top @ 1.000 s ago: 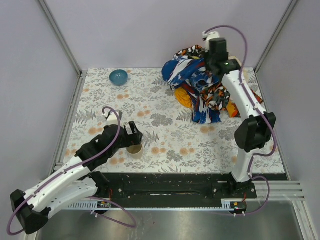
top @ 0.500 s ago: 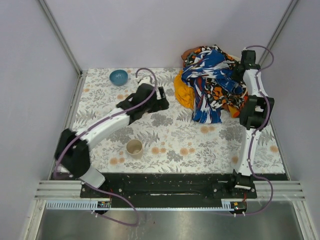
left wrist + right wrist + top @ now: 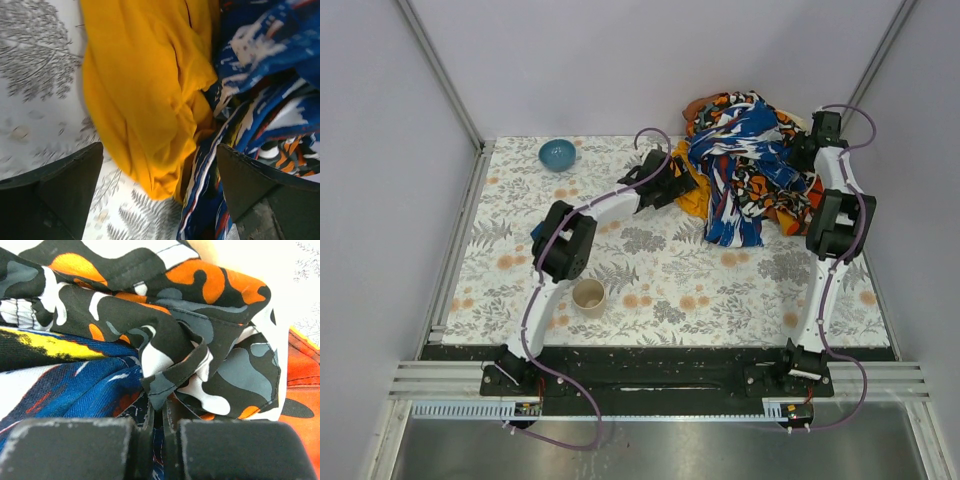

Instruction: Pick out a specific cloth from the pile

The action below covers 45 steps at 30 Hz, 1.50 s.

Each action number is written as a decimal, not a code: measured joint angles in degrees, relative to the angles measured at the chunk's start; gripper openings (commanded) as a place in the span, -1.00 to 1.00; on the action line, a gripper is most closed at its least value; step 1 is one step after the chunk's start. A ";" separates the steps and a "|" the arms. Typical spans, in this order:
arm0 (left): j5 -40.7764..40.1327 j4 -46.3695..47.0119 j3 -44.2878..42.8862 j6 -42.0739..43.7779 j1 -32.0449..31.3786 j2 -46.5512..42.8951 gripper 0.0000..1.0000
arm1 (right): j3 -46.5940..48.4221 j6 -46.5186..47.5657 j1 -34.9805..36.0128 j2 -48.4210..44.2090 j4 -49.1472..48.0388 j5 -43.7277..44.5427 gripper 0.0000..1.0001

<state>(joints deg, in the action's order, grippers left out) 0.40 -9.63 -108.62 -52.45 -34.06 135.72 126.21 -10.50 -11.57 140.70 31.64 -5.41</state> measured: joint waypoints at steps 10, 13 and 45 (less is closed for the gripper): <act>5.27 6.73 -9.55 -10.73 0.66 12.26 -1.00 | -11.65 -3.48 -0.79 -4.92 -10.40 -3.74 -0.88; 5.90 7.67 -9.14 -11.04 0.79 12.28 -1.00 | -14.25 -4.83 -1.03 -5.73 -13.05 -4.72 -0.86; 2.01 -2.80 5.92 21.81 -7.58 -52.37 -1.00 | -29.31 -7.98 -0.59 -22.14 -7.74 -0.72 0.98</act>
<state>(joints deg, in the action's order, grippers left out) 2.42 -12.43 -102.69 -30.63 -41.65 83.35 96.90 -18.48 -12.16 118.56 23.90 -6.13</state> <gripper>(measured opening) 0.137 0.785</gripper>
